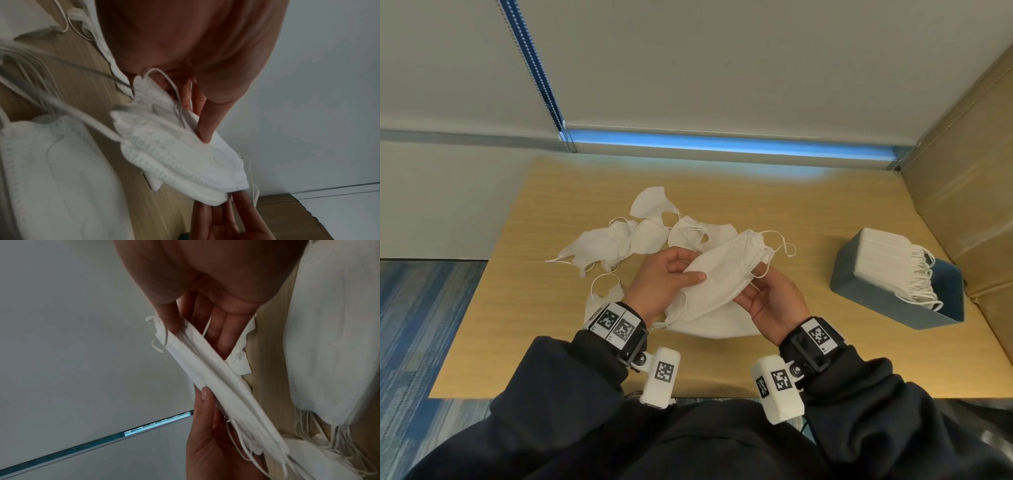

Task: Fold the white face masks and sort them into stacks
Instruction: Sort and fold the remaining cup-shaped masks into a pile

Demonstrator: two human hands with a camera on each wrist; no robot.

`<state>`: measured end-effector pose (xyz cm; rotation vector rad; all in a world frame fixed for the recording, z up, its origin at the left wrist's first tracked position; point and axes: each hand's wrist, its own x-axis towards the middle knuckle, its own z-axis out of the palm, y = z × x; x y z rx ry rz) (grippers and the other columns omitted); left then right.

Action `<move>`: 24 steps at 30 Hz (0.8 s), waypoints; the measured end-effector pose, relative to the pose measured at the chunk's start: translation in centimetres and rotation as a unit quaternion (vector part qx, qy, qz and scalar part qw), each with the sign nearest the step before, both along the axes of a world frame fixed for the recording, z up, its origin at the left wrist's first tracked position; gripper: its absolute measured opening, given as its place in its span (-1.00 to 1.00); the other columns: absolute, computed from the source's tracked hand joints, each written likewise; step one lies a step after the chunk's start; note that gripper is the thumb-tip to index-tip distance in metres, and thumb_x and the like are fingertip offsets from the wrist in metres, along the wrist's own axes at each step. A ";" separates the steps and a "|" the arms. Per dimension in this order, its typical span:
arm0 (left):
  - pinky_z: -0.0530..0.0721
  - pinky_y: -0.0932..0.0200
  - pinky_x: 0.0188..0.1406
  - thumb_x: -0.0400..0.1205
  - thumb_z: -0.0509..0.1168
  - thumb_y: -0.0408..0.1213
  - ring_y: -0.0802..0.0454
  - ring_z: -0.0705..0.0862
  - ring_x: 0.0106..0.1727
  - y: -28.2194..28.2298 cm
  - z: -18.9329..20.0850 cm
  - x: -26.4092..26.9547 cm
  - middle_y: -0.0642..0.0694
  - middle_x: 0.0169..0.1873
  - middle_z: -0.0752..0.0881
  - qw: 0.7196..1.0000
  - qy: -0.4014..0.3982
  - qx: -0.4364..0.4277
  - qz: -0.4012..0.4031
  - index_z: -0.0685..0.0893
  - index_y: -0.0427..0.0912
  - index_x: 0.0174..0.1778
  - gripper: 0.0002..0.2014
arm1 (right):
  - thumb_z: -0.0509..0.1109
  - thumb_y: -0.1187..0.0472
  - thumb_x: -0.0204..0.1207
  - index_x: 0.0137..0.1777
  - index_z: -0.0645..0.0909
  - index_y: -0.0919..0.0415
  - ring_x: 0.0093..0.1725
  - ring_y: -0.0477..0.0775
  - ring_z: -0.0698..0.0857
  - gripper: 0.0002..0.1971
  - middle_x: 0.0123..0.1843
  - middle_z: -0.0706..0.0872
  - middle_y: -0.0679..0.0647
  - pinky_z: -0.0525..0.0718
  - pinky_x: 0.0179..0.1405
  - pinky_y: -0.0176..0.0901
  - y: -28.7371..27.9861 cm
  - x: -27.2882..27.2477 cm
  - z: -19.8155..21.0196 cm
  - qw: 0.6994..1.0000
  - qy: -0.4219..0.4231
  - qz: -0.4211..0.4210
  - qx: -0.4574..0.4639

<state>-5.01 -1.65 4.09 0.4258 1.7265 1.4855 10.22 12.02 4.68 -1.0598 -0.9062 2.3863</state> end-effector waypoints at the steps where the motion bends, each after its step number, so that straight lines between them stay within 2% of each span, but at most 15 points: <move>1: 0.77 0.19 -0.05 0.51 0.58 -0.46 0.00 0.86 -0.03 0.0 0.0 -0.1 -0.13 -0.06 0.89 1.000 0.005 -0.004 -0.004 0.80 -0.22 0.16 -0.69 | 0.34 0.30 0.69 0.37 0.67 0.35 0.25 0.36 0.79 -0.70 0.31 0.78 0.33 0.81 0.18 0.20 0.0 0.0 0.0 1.000 -0.003 -0.002 -0.002; 4: 0.78 0.13 0.04 0.52 0.60 -0.39 -0.01 0.86 -0.02 -0.1 0.0 -0.4 -0.11 -0.11 0.89 0.998 0.054 -0.030 0.001 0.86 -0.12 0.06 -0.78 | 0.31 0.31 0.71 0.39 0.66 0.37 0.22 0.36 0.78 -0.69 0.31 0.78 0.32 0.83 0.13 0.20 0.1 -0.2 0.0 1.000 -0.011 -0.010 0.002; 6: 0.75 0.20 -0.01 0.52 0.60 -0.34 0.12 0.84 -0.13 -0.1 0.1 -0.9 -0.03 -0.19 0.88 0.994 0.096 -0.045 0.034 0.87 -0.07 -0.05 -0.86 | 0.33 0.33 0.70 0.37 0.66 0.36 0.21 0.36 0.78 -0.71 0.29 0.78 0.33 0.84 0.08 0.21 0.3 -0.2 -0.2 1.000 -0.015 -0.025 -0.007; 8: 0.71 0.26 -0.02 0.51 0.61 -0.33 0.20 0.81 -0.17 -0.2 0.2 -1.5 0.00 -0.21 0.87 0.993 0.093 -0.040 0.057 0.86 -0.09 -0.09 -0.88 | 0.34 0.35 0.68 0.33 0.66 0.35 0.19 0.36 0.79 -0.74 0.26 0.79 0.33 0.85 0.04 0.23 0.6 -0.2 -0.4 0.998 -0.024 -0.047 -0.032; 11: 0.74 0.11 0.10 0.51 0.60 -0.35 0.07 0.83 -0.07 -0.6 0.0 -2.4 -0.07 -0.15 0.88 0.996 0.057 -0.028 0.064 0.86 -0.17 -0.05 -0.86 | 0.33 0.38 0.66 0.33 0.63 0.32 0.11 0.34 0.83 -0.73 0.19 0.80 0.31 0.85 -0.01 0.23 0.9 0.0 -0.9 0.996 -0.035 -0.065 -0.058; 15: 0.75 -0.10 0.25 0.52 0.59 -0.37 -0.10 0.83 0.04 -0.9 -0.2 -3.4 -0.16 -0.08 0.89 0.996 0.032 -0.004 0.084 0.86 -0.17 -0.02 -0.85 | 0.31 0.40 0.66 0.39 0.62 0.32 0.12 0.35 0.83 -0.68 0.19 0.80 0.29 0.82 0.11 0.30 1.0 0.1 -1.1 0.995 -0.034 -0.070 -0.070; 17: 0.74 -0.09 0.28 0.52 0.60 -0.36 -0.12 0.83 0.07 -0.9 -0.4 -3.5 -0.18 -0.06 0.88 0.998 0.021 -0.010 0.065 0.86 -0.17 0.00 -0.84 | 0.30 0.40 0.67 0.36 0.63 0.29 0.12 0.33 0.83 -0.71 0.17 0.82 0.28 0.82 0.10 0.29 1.0 0.0 -1.1 0.995 -0.032 -0.062 -0.067; 20: 0.71 -0.03 0.29 0.55 0.58 -0.34 -0.12 0.82 0.09 -0.3 -0.7 -2.7 -0.25 0.02 0.86 0.998 0.023 -0.035 -0.035 0.86 -0.16 0.01 -0.86 | 0.27 0.35 0.72 0.37 0.65 0.28 0.21 0.34 0.78 -0.71 0.27 0.80 0.29 0.83 0.11 0.23 0.6 -0.2 -0.9 0.998 -0.031 -0.035 -0.048; 22: 0.71 0.06 0.18 0.59 0.52 -0.38 -0.05 0.81 0.03 0.1 -0.9 -1.7 -0.29 0.05 0.85 0.995 0.020 -0.042 -0.083 0.83 -0.23 0.04 -0.87 | 0.24 0.25 0.75 0.44 0.63 0.35 0.24 0.32 0.78 -0.66 0.31 0.78 0.31 0.83 0.13 0.17 0.5 -0.4 -0.7 0.998 -0.030 -0.020 -0.046; 24: 0.72 0.11 0.05 0.61 0.50 -0.40 -0.01 0.82 -0.04 0.4 -1.0 -1.1 -0.26 -0.02 0.87 0.995 0.027 -0.044 -0.085 0.79 -0.30 0.07 -0.86 | 0.23 0.25 0.76 0.48 0.59 0.38 0.30 0.35 0.76 -0.63 0.36 0.74 0.36 0.80 0.19 0.17 0.6 -0.5 -0.7 0.999 -0.021 -0.005 -0.048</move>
